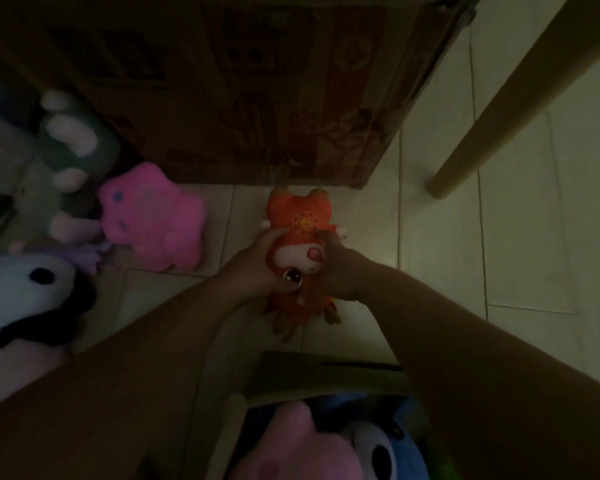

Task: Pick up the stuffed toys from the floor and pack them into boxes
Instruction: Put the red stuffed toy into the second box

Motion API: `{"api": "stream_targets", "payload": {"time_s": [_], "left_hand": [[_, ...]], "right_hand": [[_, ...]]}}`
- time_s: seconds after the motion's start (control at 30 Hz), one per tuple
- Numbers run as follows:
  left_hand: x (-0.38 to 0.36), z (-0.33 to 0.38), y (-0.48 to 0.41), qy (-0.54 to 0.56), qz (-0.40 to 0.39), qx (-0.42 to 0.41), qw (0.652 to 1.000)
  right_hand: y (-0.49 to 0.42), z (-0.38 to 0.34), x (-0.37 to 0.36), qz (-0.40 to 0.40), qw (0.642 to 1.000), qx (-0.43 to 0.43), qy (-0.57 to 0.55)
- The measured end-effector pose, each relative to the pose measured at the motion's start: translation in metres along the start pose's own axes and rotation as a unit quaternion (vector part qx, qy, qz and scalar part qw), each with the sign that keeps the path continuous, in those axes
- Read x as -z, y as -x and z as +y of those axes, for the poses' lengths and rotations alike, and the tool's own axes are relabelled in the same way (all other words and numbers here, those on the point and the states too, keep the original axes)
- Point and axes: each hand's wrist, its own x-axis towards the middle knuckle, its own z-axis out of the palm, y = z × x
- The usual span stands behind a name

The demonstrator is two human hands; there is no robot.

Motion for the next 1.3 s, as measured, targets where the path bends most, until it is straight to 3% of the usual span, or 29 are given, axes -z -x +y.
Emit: {"api": "stream_targets", "payload": {"time_s": [0.23,0.77,1.07,1.3], "left_hand": [[-0.003,0.027,0.015,0.131,0.052,0.007,0.99],[0.017,0.231,0.23,0.082,0.044,-0.059,0.994],[-0.025,0.338,0.329,0.053,0.093,-0.069,0.992],[-0.044,0.356,0.39,0.088,0.125,-0.057,0.987]], "right_hand": [[0.015,-0.008,0.005,0.087,0.991,0.103,-0.024],[0.286,-0.037,0.069,0.218,0.958,0.173,-0.072],[0.43,-0.022,0.128,0.218,0.948,0.228,-0.05],[0.481,-0.012,0.126,0.185,0.949,0.25,-0.043]]}}
